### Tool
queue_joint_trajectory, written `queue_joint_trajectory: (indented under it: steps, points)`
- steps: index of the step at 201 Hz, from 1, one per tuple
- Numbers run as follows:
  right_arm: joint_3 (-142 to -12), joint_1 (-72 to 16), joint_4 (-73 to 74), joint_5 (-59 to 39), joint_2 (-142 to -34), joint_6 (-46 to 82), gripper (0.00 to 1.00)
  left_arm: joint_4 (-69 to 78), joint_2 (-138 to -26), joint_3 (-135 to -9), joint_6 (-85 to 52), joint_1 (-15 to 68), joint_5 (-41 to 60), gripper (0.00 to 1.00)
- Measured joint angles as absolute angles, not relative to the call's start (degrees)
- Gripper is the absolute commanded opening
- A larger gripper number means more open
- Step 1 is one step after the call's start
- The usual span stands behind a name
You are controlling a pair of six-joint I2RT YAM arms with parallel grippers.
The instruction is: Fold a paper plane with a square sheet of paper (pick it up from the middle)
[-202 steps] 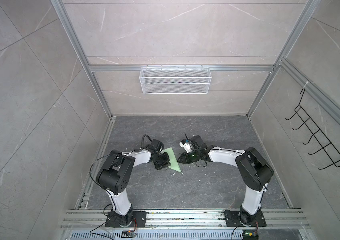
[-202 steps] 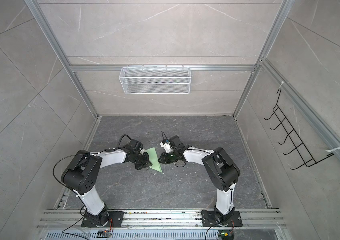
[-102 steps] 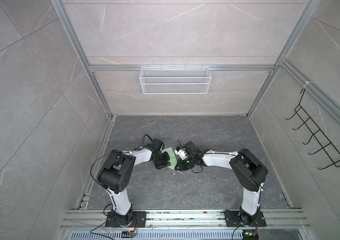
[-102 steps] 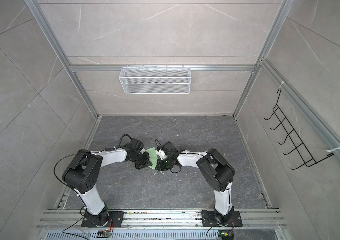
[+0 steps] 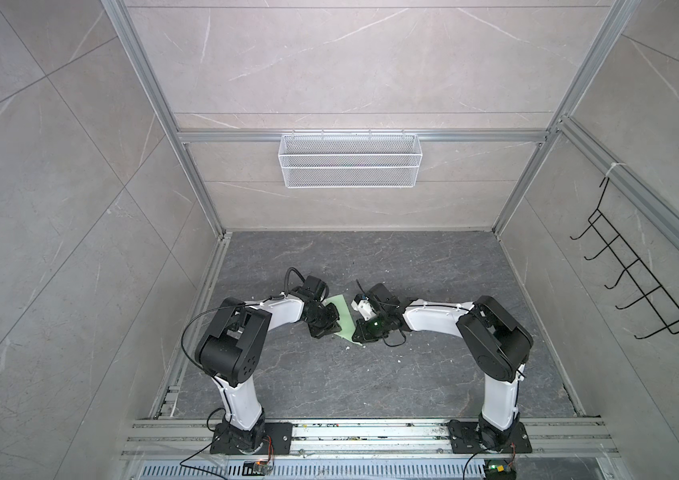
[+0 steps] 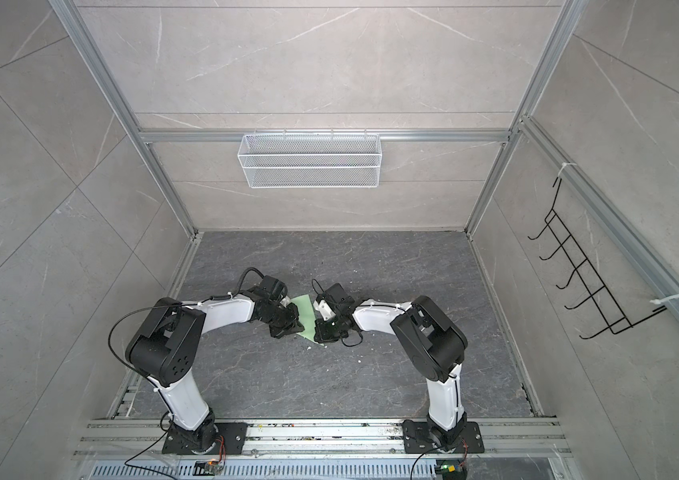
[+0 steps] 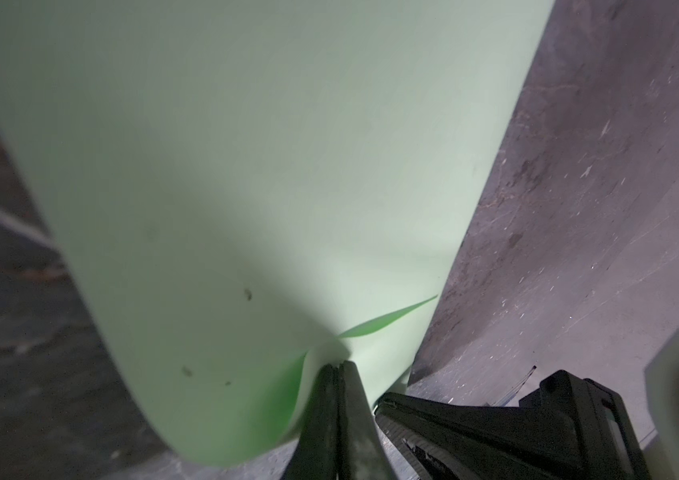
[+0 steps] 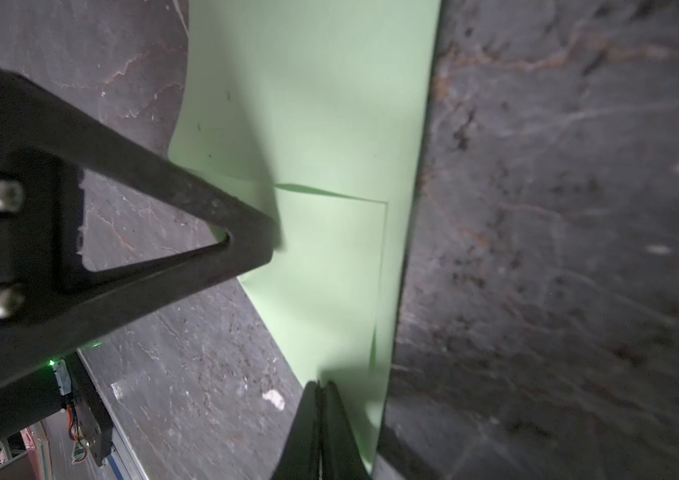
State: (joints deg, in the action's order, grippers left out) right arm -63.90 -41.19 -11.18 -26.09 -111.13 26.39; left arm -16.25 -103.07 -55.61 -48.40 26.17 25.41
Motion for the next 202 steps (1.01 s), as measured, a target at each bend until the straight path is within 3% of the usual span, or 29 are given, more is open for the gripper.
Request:
queue_joint_trajectory:
  steps: [52, 202]
  points:
    - [-64.95, -41.19, -12.71, -25.8, -111.55, 26.41, 0.08, -16.16, -102.35, -55.83, -46.3, 26.22, 25.54, 0.14]
    - [-66.06, -41.17, -14.13, -26.11, -112.18, 27.29, 0.09, -5.61, -96.75, -45.54, -40.27, 24.64, 23.05, 0.11]
